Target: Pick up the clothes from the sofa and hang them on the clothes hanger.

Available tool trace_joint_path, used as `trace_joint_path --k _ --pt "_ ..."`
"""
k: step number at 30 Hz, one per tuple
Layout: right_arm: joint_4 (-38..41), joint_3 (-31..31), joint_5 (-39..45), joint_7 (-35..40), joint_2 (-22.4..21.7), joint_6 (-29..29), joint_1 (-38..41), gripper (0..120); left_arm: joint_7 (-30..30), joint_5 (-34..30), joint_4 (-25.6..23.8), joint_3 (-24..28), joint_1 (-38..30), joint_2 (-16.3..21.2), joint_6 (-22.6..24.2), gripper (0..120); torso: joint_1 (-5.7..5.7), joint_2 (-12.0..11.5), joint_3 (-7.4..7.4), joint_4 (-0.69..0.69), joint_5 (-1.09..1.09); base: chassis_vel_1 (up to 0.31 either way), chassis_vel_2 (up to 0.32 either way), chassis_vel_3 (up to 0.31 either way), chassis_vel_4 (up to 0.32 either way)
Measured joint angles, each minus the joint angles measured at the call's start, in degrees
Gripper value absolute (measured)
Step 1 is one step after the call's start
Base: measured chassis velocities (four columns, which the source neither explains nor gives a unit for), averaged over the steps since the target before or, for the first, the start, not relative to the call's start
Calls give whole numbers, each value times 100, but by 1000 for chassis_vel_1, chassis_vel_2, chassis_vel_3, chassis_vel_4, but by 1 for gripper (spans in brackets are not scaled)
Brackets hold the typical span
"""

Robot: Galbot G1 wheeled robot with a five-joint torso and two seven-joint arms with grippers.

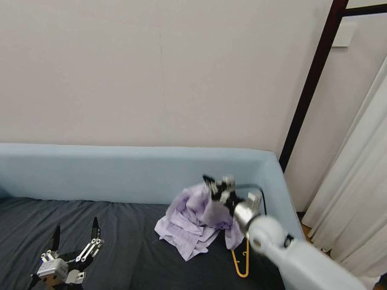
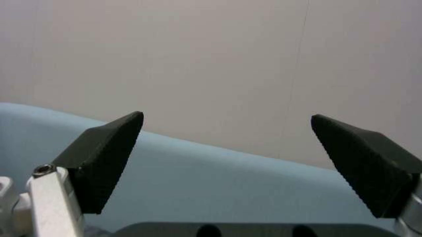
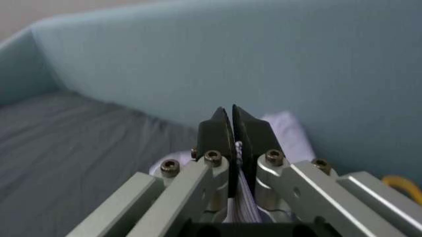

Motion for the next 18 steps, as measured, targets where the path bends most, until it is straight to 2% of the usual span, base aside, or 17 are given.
trace_joint_path --k 1,5,9,16,18 --pt "0 0 0 0 0 0 0 0 0 0 0 0 0 0 0 100 0 0 0 0 0 0 0 0 0" --pt "-728 272 -921 -94 546 373 -1115 0 1 -4 107 62 -7 55 -10 100 0 0 -1 1 -4 0 0 0 0" --pt "-922 504 -1254 -88 769 495 -1463 0 0 -8 60 86 5 74 59 100 0 1 -1 1 -3 0 0 0 0" --pt "-646 814 -1271 24 859 542 -1618 1 -3 85 17 164 68 -13 18 100 0 0 -1 2 -4 0 0 0 0" --pt "-291 908 -1082 21 781 546 -1705 9 -4 167 -72 217 142 -80 -10 100 0 0 -1 3 -3 0 0 0 0"
